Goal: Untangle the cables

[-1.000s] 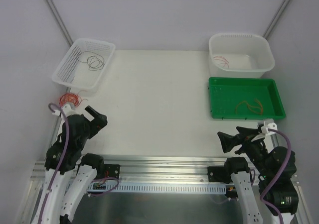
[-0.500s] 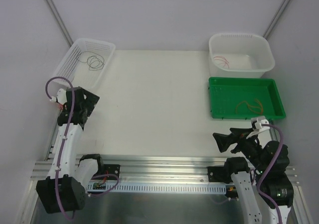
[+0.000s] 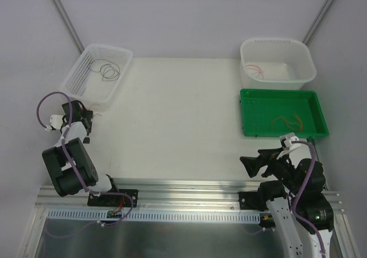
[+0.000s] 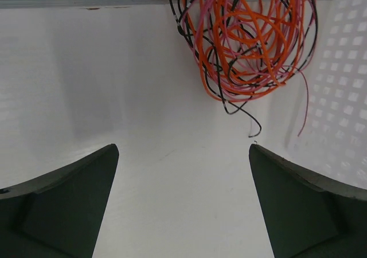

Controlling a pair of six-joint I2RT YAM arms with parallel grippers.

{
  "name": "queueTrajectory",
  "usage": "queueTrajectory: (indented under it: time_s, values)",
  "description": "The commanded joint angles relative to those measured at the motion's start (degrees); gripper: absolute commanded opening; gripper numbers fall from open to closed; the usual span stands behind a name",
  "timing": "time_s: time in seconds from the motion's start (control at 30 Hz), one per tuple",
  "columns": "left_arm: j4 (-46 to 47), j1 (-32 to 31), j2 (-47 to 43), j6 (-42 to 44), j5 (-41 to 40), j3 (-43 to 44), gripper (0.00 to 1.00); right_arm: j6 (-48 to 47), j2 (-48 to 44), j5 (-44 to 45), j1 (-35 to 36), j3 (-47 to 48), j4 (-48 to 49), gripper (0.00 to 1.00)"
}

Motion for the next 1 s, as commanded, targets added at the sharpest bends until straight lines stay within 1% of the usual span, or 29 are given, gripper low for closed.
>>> queueTrajectory:
  time_s: [0.0, 0.2, 0.33, 0.43, 0.57, 0.6, 0.63, 0.67, 0.77, 0.8, 0.83, 0.97]
  values:
    - [5.8, 1.7, 5.3, -0.6, 0.0, 3.2, 0.99, -1.4, -1.0, -3.1, 0.6, -0.3, 4.0, 0.97]
    - [7.1, 4.1, 14.0, -0.8, 2.2, 8.1, 0.98, -2.2, -2.5, -6.3, 0.5, -1.4, 5.6, 0.97]
    - [8.0, 4.7, 17.5, -1.8, 2.8, 10.0, 0.96, -2.6, -2.4, -7.1, 0.6, -1.5, 5.6, 0.97]
    - [8.1, 4.7, 20.1, -2.7, 2.8, 11.2, 0.92, -2.7, -2.6, -7.2, 0.6, -1.7, 5.7, 0.97]
    - [8.0, 5.2, 22.3, -4.3, 3.6, 11.6, 0.83, -2.7, -2.5, -7.3, 0.6, -1.8, 5.8, 0.97]
    - [8.1, 5.2, 22.7, -4.8, 4.1, 11.5, 0.74, -2.7, -2.4, -7.4, 0.6, -1.9, 5.9, 0.97]
    - [8.0, 5.2, 22.8, -4.9, 4.2, 11.0, 0.68, -2.7, -2.4, -7.6, 0.6, -1.9, 5.9, 0.97]
    - [8.0, 5.2, 22.7, -5.0, 4.3, 10.8, 0.5, -2.7, -2.3, -7.7, 0.5, -1.9, 5.9, 0.97]
    - [8.0, 5.3, 22.4, -4.9, 4.8, 9.4, 0.23, -2.6, -2.6, -7.2, 0.5, -1.9, 5.8, 0.97]
    - [8.0, 5.3, 22.1, -4.6, 5.6, 8.8, 0.07, -2.5, -2.9, -6.4, 0.6, -1.9, 5.7, 0.97]
    - [7.9, 5.4, 21.9, -4.2, 6.0, 7.9, 0.01, -2.3, -3.0, -5.9, 0.5, -1.8, 5.3, 0.97]
    - [7.1, 5.7, 18.2, -3.9, 9.4, 3.9, 0.0, -2.0, -3.6, -5.1, 0.5, -1.6, 5.0, 0.97]
